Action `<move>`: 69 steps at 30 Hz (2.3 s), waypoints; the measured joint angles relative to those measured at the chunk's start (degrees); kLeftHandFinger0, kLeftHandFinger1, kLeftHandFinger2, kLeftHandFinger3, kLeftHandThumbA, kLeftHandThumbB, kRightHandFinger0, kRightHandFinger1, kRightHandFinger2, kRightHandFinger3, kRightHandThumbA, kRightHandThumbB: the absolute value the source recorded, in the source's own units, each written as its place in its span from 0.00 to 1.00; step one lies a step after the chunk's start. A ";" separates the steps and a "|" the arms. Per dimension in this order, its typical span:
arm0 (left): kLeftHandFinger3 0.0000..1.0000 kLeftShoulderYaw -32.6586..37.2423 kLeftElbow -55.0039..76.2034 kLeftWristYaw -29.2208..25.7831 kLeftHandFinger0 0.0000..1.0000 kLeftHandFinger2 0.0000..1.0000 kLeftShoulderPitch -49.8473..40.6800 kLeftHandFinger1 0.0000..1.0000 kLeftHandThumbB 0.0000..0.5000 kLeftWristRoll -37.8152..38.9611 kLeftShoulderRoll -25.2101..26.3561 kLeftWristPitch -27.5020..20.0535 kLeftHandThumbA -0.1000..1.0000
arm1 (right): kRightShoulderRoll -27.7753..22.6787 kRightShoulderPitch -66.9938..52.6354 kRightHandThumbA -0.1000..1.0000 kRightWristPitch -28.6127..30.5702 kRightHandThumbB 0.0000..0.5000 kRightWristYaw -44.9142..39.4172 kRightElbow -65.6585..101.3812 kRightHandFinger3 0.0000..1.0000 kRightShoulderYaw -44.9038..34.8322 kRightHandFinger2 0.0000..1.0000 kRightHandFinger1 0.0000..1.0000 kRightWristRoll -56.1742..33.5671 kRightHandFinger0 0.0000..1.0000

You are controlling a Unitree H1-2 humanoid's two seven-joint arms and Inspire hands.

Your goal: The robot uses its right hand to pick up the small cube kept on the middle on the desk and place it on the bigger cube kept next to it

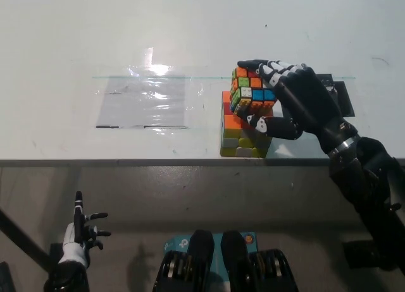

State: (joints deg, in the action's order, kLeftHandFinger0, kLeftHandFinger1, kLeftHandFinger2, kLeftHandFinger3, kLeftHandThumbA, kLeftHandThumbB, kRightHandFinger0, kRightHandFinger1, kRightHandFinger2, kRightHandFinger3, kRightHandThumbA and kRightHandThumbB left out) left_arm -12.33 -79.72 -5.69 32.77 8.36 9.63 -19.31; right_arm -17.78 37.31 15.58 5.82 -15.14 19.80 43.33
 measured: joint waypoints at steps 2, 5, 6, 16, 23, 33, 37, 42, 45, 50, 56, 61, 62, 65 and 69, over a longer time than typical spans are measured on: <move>0.00 0.02 0.00 0.00 0.11 0.02 0.02 0.29 1.00 -0.03 0.01 0.00 1.00 | 0.12 -0.06 0.00 0.00 0.10 -0.01 -0.03 0.43 -0.07 0.60 0.25 -0.10 0.00; 0.01 0.02 0.00 0.00 0.11 0.04 0.05 0.31 1.00 -0.06 0.02 0.00 1.00 | 0.25 -0.17 0.00 -0.20 0.02 -0.67 0.12 0.72 -0.18 0.47 0.14 -0.39 0.00; 0.00 0.03 0.00 0.00 0.11 0.03 0.07 0.30 1.00 -0.07 0.02 0.00 1.00 | 0.31 -0.23 0.00 -0.39 0.00 -1.10 0.18 0.85 -0.22 0.49 0.15 -0.52 0.00; 0.00 0.77 0.00 -0.01 0.07 0.04 0.18 0.32 1.00 -0.17 0.02 0.01 1.00 | 0.76 -0.90 0.18 -5.08 0.13 -7.84 2.49 1.00 -0.09 0.37 0.15 -1.34 0.00; 0.00 1.23 0.01 0.00 0.05 0.08 0.36 0.33 1.00 -0.17 0.03 0.00 1.00 | 0.77 -0.90 0.17 -6.25 0.14 -9.50 3.13 1.00 -0.11 0.34 0.14 -1.51 0.01; 0.00 1.64 0.01 0.00 0.05 0.10 0.42 0.37 1.00 -0.16 0.02 -0.03 1.00 | 0.73 -0.90 0.22 -6.21 0.17 -10.00 3.31 1.00 -0.11 0.40 0.29 -1.62 0.11; 0.00 1.70 0.01 0.01 0.06 0.10 0.42 0.39 1.00 -0.16 0.02 -0.03 1.00 | 0.39 -0.90 0.64 -6.31 0.47 -10.16 3.70 1.00 0.46 1.00 1.00 -0.84 0.84; 0.00 1.80 0.01 0.01 0.06 0.10 0.41 0.40 1.00 -0.16 0.02 -0.03 1.00 | -0.74 -0.89 0.85 -7.51 0.74 -11.39 4.80 1.00 2.20 1.00 1.00 2.16 1.00; 0.00 1.80 0.00 0.01 0.06 0.08 0.41 0.38 1.00 -0.14 0.02 -0.03 1.00 | -1.23 -0.89 0.87 -8.40 0.77 -12.32 5.50 1.00 2.79 1.00 1.00 3.44 1.00; 0.00 1.80 0.01 0.00 0.02 0.04 0.40 0.33 1.00 -0.13 0.02 -0.06 1.00 | -1.32 -0.89 0.84 -9.68 0.81 -13.58 6.66 1.00 3.07 1.00 1.00 5.08 1.00; 0.00 1.78 0.00 -0.03 0.00 0.02 0.40 0.31 1.00 -0.11 0.02 -0.06 1.00 | -1.33 -0.89 0.83 -10.04 0.79 -13.76 6.78 1.00 3.06 1.00 1.00 6.07 1.00; 0.00 1.81 0.01 -0.30 0.01 0.03 0.40 0.34 1.00 -0.13 0.02 -0.06 1.00 | -1.33 -0.89 0.84 -10.04 0.77 -13.78 6.78 1.00 3.03 1.00 1.00 6.24 1.00; 0.00 1.84 0.01 -0.37 0.01 0.02 0.38 0.33 1.00 -0.14 0.02 -0.06 1.00 | -1.32 -0.89 0.84 -10.04 0.78 -13.79 6.79 1.00 3.03 1.00 1.00 6.24 1.00; 0.00 1.88 0.01 -0.44 0.02 0.02 0.30 0.33 1.00 -0.14 0.02 -0.07 1.00 | -1.32 -0.90 0.80 -10.06 0.78 -13.87 6.96 1.00 3.03 1.00 1.00 6.25 1.00; 0.00 1.88 0.01 -0.45 0.01 0.04 0.09 0.33 1.00 -0.14 0.02 -0.07 1.00 | -1.30 -1.12 0.84 -10.00 0.88 -13.79 8.02 1.00 2.84 1.00 1.00 6.23 1.00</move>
State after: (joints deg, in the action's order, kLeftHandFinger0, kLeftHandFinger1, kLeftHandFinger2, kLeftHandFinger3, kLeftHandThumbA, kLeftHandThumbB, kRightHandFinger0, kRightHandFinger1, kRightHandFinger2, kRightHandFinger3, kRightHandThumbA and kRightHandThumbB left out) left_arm -10.45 -79.71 -6.14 32.85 8.22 9.65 -19.38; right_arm -19.08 36.19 5.58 -7.97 -7.12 22.64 49.56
